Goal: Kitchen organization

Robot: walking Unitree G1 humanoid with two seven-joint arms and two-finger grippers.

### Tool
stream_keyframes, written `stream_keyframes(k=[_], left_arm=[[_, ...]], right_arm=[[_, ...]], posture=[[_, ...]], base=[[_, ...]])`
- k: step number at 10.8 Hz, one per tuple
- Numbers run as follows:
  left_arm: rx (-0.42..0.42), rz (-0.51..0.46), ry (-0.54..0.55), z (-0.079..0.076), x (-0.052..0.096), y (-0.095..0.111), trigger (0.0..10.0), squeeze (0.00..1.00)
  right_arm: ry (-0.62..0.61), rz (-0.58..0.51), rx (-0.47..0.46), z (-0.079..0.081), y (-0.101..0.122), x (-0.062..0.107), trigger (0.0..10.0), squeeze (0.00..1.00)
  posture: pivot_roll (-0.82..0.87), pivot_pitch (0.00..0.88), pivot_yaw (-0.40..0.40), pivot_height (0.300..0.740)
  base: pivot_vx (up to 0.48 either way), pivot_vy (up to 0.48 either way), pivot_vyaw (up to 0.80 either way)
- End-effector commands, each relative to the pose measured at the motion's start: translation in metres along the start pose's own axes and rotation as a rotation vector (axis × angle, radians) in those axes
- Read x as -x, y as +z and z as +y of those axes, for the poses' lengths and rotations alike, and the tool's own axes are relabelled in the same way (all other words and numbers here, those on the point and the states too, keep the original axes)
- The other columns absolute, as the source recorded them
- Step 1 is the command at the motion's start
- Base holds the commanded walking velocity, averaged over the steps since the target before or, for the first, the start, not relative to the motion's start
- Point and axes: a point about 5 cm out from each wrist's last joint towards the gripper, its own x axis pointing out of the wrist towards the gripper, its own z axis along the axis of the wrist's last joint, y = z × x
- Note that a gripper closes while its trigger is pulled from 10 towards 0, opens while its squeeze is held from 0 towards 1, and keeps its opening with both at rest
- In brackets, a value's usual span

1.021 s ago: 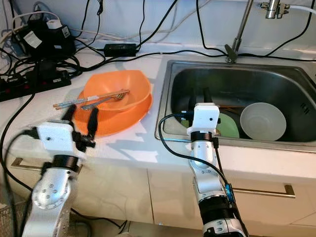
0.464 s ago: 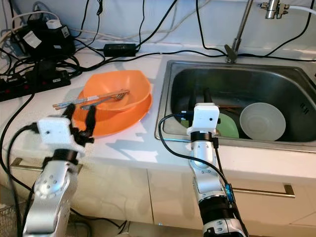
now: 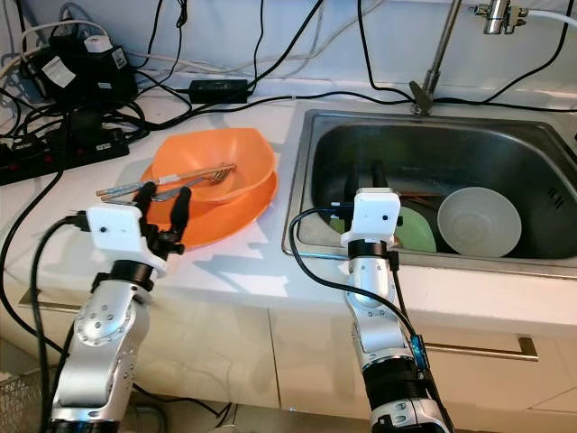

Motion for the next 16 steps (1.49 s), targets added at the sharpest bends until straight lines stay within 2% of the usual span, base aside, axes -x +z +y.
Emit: stream_keyframes(k=[1, 2, 7, 11, 13, 14, 15, 16], left_arm=[[0.007, -0.01, -0.018, -0.004, -0.004, 0.002, 10.0, 0.0], [0.013, -0.009, -0.031, -0.007, -0.005, 0.001, 0.0, 0.0], [0.037, -0.048, -0.038, -0.009, -0.011, 0.012, 0.0, 0.0], [0.09, -0.108, -0.078, -0.012, -0.021, 0.037, 0.0, 0.0], [0.155, -0.137, -0.11, -0.016, -0.028, 0.054, 0.2, 0.0], [0.2, -0.145, -0.112, -0.016, -0.03, 0.059, 3.1, 0.0], [0.229, -0.148, -0.12, -0.015, -0.032, 0.064, 7.4, 0.0], [0.253, -0.132, -0.142, -0.018, -0.033, 0.065, 10.0, 0.0]], right_arm=[[-0.009, 0.033, 0.007, -0.002, -0.005, 0.0, 10.0, 0.0], [-0.009, 0.035, 0.007, -0.002, -0.005, 0.001, 10.0, 0.0], [-0.012, 0.042, 0.009, -0.002, -0.006, 0.0, 10.0, 0.0], [-0.015, 0.047, 0.009, -0.001, -0.007, 0.0, 10.0, 0.0], [-0.017, 0.051, 0.008, 0.0, -0.008, 0.0, 10.0, 0.0], [-0.018, 0.053, 0.007, 0.0, -0.008, 0.0, 10.0, 0.0], [-0.02, 0.055, 0.006, 0.001, -0.008, 0.001, 10.0, 0.0], [-0.02, 0.057, 0.008, 0.001, -0.009, 0.001, 10.0, 0.0]], posture=[[0.11, 0.0, 0.034, 0.74], [0.11, 0.0, 0.033, 0.74], [0.12, 0.0, 0.031, 0.74], [0.12, 0.0, 0.033, 0.74], [0.12, 0.0, 0.037, 0.74], [0.12, 0.0, 0.038, 0.74], [0.12, 0.0, 0.039, 0.74], [0.12, 0.0, 0.04, 0.74]], base=[[0.0, 0.0, 0.0], [0.0, 0.0, 0.0], [0.0, 0.0, 0.0], [0.0, 0.0, 0.0], [0.0, 0.0, 0.0], [0.0, 0.0, 0.0], [0.0, 0.0, 0.0], [0.0, 0.0, 0.0]])
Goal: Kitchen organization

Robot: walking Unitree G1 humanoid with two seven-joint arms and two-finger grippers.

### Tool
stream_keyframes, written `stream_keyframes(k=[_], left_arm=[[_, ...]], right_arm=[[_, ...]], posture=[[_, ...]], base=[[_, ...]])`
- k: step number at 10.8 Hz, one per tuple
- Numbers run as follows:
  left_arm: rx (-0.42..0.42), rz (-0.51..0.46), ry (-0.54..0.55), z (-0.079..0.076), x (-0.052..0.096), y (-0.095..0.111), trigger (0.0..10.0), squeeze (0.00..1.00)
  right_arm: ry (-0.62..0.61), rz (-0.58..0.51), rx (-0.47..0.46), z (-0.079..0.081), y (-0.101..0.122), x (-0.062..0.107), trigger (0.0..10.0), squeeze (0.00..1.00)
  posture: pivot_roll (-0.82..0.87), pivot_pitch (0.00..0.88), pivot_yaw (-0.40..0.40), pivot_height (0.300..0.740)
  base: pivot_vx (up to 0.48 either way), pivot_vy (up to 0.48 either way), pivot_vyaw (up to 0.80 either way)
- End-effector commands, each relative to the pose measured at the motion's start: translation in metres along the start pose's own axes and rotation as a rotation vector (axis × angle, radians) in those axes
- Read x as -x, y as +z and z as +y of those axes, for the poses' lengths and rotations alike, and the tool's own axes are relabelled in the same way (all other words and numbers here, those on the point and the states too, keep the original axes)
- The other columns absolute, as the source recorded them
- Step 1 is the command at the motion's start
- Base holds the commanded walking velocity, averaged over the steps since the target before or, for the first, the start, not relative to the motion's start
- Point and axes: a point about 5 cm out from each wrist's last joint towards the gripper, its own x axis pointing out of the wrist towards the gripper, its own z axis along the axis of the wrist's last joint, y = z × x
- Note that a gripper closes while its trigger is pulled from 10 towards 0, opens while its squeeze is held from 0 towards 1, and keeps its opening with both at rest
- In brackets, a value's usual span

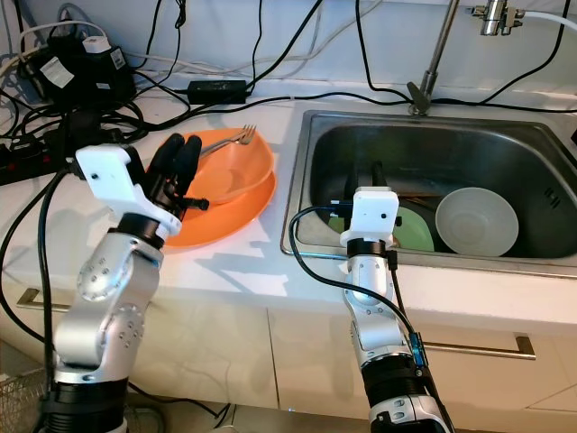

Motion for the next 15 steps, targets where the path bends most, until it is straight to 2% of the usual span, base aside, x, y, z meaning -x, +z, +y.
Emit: stream_keyframes(k=[1, 2, 3, 6, 7, 10, 12, 13, 15], left_arm=[[0.022, -0.005, -0.031, -0.005, -0.002, 0.006, 10.0, 0.0], [0.03, 0.006, -0.035, -0.006, -0.002, 0.005, 10.0, 0.0], [0.078, 0.052, -0.062, -0.01, -0.002, 0.001, 10.0, 0.0], [0.005, 0.196, -0.117, -0.013, 0.004, -0.014, 10.0, 0.0], [-0.004, 0.216, -0.12, -0.011, 0.005, -0.015, 10.0, 0.0], [0.094, 0.172, -0.095, -0.006, 0.004, -0.008, 10.0, 0.0], [0.245, 0.036, -0.135, -0.016, -0.002, 0.011, 10.0, 0.0], [0.293, 0.016, -0.159, -0.021, -0.003, 0.014, 10.0, 0.0], [0.332, 0.004, -0.181, -0.028, -0.005, 0.015, 10.0, 0.0]], right_arm=[[-0.007, 0.038, 0.008, -0.001, -0.007, 0.002, 10.0, 0.0], [-0.008, 0.041, 0.009, -0.001, -0.007, 0.002, 10.0, 0.0], [-0.005, 0.046, 0.011, -0.001, -0.008, 0.002, 10.0, 0.0], [0.006, 0.055, 0.008, 0.002, -0.009, 0.002, 10.0, 0.0], [0.008, 0.056, 0.007, 0.002, -0.009, 0.002, 10.0, 0.0], [0.014, 0.054, 0.001, 0.004, -0.009, 0.002, 10.0, 0.0], [0.013, 0.051, 0.0, 0.004, -0.009, 0.002, 10.0, 0.0], [0.012, 0.051, 0.001, 0.003, -0.009, 0.002, 10.0, 0.0], [0.011, 0.05, 0.0, 0.004, -0.008, 0.001, 10.0, 0.0]], posture=[[0.12, 0.0, 0.04, 0.74], [0.12, 0.0, 0.041, 0.74], [0.12, 0.0, 0.043, 0.74], [0.12, 0.0, 0.043, 0.74], [0.13, 0.0, 0.042, 0.74], [0.13, 0.0, 0.045, 0.74], [0.12, 0.0, 0.042, 0.74], [0.12, 0.0, 0.043, 0.74], [0.12, 0.0, 0.045, 0.74]], base=[[0.0, 0.0, 0.0], [0.0, 0.0, 0.0], [0.0, 0.0, 0.0], [0.0, 0.0, 0.0], [0.0, 0.0, 0.0], [0.0, 0.0, 0.0], [0.0, 0.0, 0.0], [0.0, 0.0, 0.0], [0.0, 0.0, 0.0]])
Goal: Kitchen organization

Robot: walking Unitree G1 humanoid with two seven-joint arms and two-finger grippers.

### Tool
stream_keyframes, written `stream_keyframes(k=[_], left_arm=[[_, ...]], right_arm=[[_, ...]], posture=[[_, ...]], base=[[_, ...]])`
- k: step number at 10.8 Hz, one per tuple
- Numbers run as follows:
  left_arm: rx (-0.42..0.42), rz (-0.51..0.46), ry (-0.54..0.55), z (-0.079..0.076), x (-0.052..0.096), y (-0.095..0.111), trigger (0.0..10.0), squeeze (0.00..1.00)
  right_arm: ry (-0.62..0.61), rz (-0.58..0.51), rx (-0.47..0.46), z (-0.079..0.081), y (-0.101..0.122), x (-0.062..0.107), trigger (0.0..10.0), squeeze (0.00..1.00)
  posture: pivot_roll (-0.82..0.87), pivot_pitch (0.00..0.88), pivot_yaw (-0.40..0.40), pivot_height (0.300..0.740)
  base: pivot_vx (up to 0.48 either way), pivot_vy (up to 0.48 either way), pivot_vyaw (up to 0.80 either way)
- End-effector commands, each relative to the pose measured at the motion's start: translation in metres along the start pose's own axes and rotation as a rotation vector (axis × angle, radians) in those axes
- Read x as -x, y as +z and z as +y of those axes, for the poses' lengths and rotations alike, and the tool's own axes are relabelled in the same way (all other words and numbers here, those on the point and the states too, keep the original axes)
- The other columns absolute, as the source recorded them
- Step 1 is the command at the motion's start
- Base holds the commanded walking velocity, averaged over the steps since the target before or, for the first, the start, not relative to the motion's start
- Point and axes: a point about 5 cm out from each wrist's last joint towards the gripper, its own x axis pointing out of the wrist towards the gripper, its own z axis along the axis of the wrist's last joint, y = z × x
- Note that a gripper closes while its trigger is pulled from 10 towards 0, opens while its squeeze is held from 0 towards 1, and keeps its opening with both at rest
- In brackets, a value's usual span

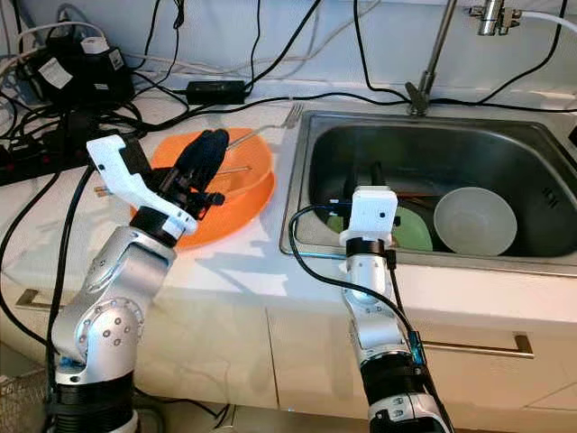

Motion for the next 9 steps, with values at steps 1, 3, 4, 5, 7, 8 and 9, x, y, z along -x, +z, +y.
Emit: stream_keyframes(k=[1, 3, 4, 5, 7, 8, 9], left_arm=[[-0.005, -0.021, -0.043, -0.007, -0.005, 0.003, 10.0, 0.0], [-0.012, -0.008, -0.048, -0.008, -0.008, -0.002, 10.0, 0.0], [-0.012, -0.005, -0.054, -0.009, -0.009, -0.003, 0.0, 0.0], [-0.018, -0.002, -0.057, -0.01, -0.011, -0.005, 1.4, 0.0], [-0.037, 0.0, -0.049, -0.009, -0.013, -0.008, 10.0, 0.0], [-0.039, 0.0, -0.052, -0.011, -0.015, -0.009, 10.0, 0.0], [-0.051, 0.009, -0.061, -0.012, -0.016, -0.011, 10.0, 0.0]], right_arm=[[0.003, 0.042, 0.003, 0.001, -0.007, 0.002, 10.0, 0.0], [-0.003, 0.039, 0.006, -0.001, -0.007, 0.001, 10.0, 0.0], [-0.007, 0.038, 0.008, -0.002, -0.007, 0.001, 10.0, 0.0], [-0.016, 0.033, 0.014, -0.005, -0.006, -0.001, 10.0, 0.0], [-0.014, 0.009, 0.027, -0.011, 0.0, -0.008, 10.0, 0.0], [0.004, -0.003, 0.067, -0.015, 0.001, -0.011, 10.0, 0.0], [0.021, -0.021, 0.145, -0.021, 0.001, -0.014, 10.0, 0.96]], posture=[[0.12, 0.0, 0.045, 0.74], [0.12, 0.0, 0.048, 0.74], [0.11, 0.0, 0.05, 0.74], [0.11, 0.0, 0.051, 0.74], [0.11, 0.0, 0.054, 0.74], [0.11, 0.0, 0.056, 0.74], [0.11, 0.0, 0.057, 0.74]], base=[[0.0, 0.0, 0.0], [0.0, 0.0, 0.0], [0.0, 0.0, 0.0], [0.0, 0.0, 0.0], [0.0, 0.0, 0.0], [0.0, 0.0, 0.0], [0.0, 0.0, 0.0]])
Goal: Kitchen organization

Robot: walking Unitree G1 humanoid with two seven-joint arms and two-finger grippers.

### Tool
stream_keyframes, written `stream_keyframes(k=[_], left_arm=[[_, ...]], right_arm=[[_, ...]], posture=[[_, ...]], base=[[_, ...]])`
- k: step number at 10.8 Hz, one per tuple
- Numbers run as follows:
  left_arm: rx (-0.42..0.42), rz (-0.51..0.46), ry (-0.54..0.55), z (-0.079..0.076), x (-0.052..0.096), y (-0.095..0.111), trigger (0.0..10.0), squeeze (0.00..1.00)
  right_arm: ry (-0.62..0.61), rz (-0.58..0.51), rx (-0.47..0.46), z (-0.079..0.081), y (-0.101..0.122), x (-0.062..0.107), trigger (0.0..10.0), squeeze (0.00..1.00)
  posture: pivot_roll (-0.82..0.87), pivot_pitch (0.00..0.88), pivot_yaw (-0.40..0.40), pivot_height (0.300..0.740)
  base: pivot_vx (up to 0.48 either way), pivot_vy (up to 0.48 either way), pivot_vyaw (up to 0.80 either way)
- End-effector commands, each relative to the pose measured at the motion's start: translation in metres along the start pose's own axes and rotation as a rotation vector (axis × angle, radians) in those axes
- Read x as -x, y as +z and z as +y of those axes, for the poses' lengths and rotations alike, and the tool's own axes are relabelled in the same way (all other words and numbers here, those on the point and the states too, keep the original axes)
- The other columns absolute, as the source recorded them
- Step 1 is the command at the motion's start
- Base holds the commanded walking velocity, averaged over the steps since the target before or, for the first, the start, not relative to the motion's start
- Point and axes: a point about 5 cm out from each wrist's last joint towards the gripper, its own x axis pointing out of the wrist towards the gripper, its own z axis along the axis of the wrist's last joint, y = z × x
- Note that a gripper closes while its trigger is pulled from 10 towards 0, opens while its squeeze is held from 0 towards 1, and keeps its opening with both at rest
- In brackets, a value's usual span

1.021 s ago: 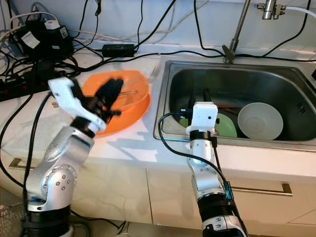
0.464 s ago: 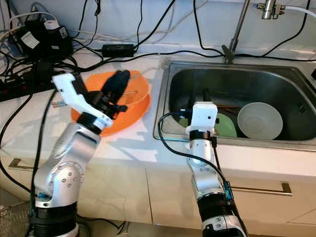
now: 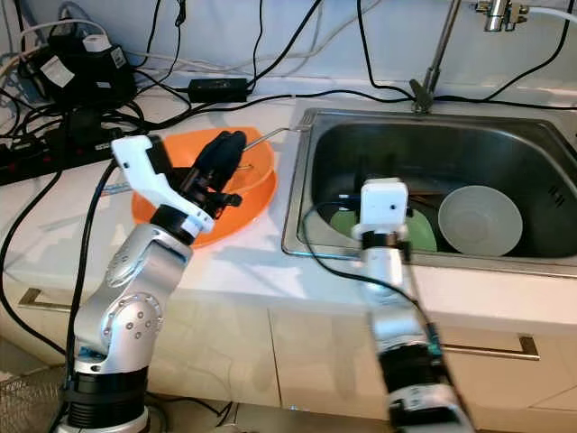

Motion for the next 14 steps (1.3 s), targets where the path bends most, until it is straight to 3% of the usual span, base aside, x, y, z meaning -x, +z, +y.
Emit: stream_keyframes(k=[1, 2, 3, 4, 6, 7, 9, 14], left_arm=[[-0.016, -0.008, -0.029, -0.005, -0.005, 0.001, 10.0, 0.0], [-0.017, -0.001, -0.035, -0.006, -0.004, -0.001, 10.0, 0.0], [-0.018, 0.004, -0.041, -0.007, -0.004, -0.002, 10.0, 0.0], [-0.022, 0.008, -0.045, -0.008, -0.005, -0.003, 10.0, 0.0], [-0.048, 0.027, -0.075, -0.013, -0.007, -0.007, 10.0, 0.0], [-0.057, 0.034, -0.084, -0.015, -0.008, -0.009, 10.0, 0.0], [-0.076, 0.025, -0.093, -0.018, -0.013, -0.01, 10.0, 0.0], [-0.112, 0.093, -0.151, -0.023, -0.008, -0.022, 10.0, 0.0]], right_arm=[[0.002, -0.007, 0.046, -0.005, 0.002, -0.007, 10.0, 1.0], [-0.018, -0.011, 0.061, -0.016, 0.003, -0.013, 10.0, 1.0], [-0.011, -0.029, 0.085, -0.023, 0.008, -0.02, 10.0, 0.0], [0.012, -0.051, 0.098, -0.024, 0.013, -0.022, 10.0, 0.0], [0.252, -0.155, 0.244, -0.007, 0.026, -0.023, 10.0, 0.0], [0.428, -0.174, 0.291, 0.01, 0.025, -0.014, 10.0, 0.0], [0.559, -0.177, 0.329, 0.024, 0.021, -0.003, 10.0, 0.0], [0.534, -0.2, 0.353, 0.025, 0.027, -0.006, 10.0, 0.0]], posture=[[0.11, 0.0, 0.058, 0.74], [0.1, 0.0, 0.059, 0.74], [0.1, 0.0, 0.06, 0.74], [0.1, 0.0, 0.06, 0.74], [0.09, 0.0, 0.062, 0.74], [0.09, 0.0, 0.064, 0.74], [0.08, 0.0, 0.065, 0.74], [0.08, 0.0, 0.07, 0.74]], base=[[0.0, 0.0, 0.0], [0.0, 0.0, 0.0], [0.0, 0.0, 0.0], [0.0, 0.0, 0.0], [0.0, 0.0, 0.0], [0.0, 0.0, 0.0], [0.0, 0.0, 0.0], [0.0, 0.0, 0.0]])
